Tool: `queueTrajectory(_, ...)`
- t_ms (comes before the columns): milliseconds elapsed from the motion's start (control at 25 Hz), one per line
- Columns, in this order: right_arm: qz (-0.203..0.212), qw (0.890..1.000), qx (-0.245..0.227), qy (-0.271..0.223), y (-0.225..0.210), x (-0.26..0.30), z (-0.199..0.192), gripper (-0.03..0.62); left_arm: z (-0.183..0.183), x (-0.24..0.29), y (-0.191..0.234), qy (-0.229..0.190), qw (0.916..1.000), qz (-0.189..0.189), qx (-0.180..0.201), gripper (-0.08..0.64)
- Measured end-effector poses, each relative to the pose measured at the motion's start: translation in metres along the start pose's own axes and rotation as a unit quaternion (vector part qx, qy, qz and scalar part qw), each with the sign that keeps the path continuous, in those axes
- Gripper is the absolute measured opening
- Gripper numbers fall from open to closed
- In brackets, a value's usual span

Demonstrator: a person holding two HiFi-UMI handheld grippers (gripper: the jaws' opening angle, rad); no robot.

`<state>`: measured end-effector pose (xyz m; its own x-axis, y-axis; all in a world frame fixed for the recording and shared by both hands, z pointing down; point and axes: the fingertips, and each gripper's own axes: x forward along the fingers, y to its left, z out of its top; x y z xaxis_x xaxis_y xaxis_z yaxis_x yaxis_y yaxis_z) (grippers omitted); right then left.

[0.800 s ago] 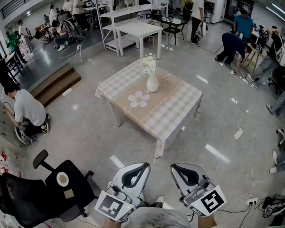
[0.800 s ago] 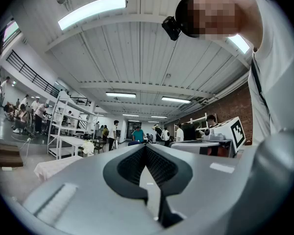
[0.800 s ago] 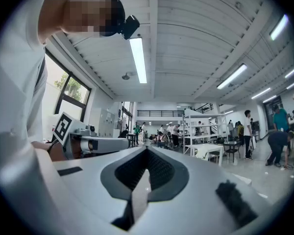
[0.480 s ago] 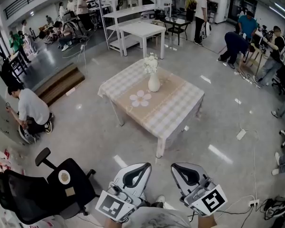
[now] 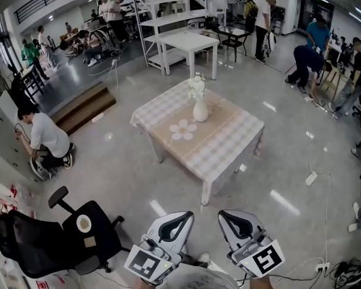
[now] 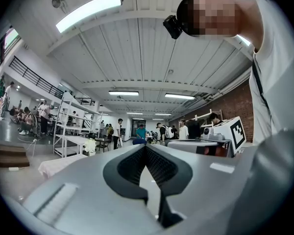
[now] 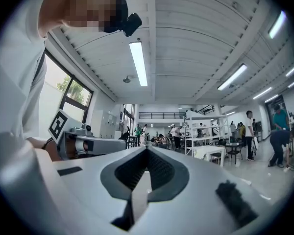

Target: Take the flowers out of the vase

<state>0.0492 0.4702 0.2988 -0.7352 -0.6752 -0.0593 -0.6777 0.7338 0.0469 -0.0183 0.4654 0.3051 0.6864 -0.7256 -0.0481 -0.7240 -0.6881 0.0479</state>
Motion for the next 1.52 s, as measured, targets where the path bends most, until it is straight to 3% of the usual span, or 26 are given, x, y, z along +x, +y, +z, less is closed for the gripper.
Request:
queueTrajectory(280,-0.007,1.0,0.001,0.005,-0.02,0.017,-0.007,0.015,-0.006,0.018,0.02,0.002,1.0,0.001,-0.001,0.008)
queueTrajectory(480,-0.014,1.0,-0.005,0.018,-0.036,0.048,-0.011,0.015,-0.005,0.036,0.051,-0.006,1.0,-0.004,-0.005,0.008)
queueTrajectory(640,-0.025,0.999,-0.011,0.02,-0.051,0.074,-0.018,0.015,-0.012,0.051,0.076,0.015,0.9995,-0.015,-0.023,0.008)
queueTrajectory(1080,-0.058,0.997,-0.019,0.041,-0.074,0.148,-0.028,0.015,-0.01,0.074,0.159,0.015,0.999,-0.035,-0.022,0.008)
queueTrajectory(1520,-0.052,0.998,-0.018,0.039,-0.118,0.196,-0.035,0.015,-0.018,0.116,0.201,0.024,0.9987,-0.039,-0.021,0.008)
